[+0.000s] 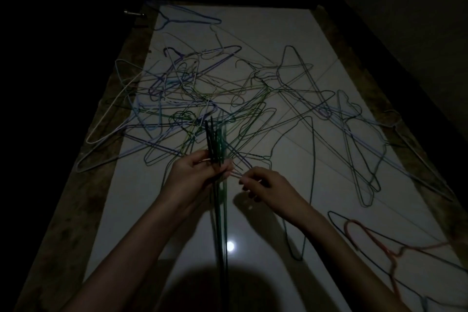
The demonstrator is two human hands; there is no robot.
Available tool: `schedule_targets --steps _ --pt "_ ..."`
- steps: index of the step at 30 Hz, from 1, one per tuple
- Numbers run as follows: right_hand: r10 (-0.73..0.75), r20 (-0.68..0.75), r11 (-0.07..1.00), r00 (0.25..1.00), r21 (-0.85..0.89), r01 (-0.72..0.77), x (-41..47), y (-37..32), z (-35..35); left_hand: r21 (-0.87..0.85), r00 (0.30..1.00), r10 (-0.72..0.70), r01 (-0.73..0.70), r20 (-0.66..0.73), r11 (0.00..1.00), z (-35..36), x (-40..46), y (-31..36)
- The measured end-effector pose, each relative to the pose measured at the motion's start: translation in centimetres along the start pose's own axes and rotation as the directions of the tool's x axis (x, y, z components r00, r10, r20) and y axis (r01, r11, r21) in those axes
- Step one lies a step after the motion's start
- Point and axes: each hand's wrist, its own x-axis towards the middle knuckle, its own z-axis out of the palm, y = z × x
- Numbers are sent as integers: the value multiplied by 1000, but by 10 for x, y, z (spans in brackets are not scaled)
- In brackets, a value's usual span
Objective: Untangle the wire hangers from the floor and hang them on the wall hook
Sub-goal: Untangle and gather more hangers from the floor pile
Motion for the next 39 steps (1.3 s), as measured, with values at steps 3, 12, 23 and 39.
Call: schedule_targets --steps 3,12,23,39 --pt "163 -155 987 974 30 -160 11 44 1 -14 999 21 -21 -28 1000 0 2 0" --pt "319 -360 935 877 -35 -354 13 102 8 -42 996 20 -24 -87 999 -3 2 3" --pt "446 -278 854 851 418 -311 8 83 3 -31 994 10 -14 -107 999 -7 5 1" --pt "145 -270 864 952 503 11 -29 4 3 -5 995 20 -20 -93 1000 -1 1 7"
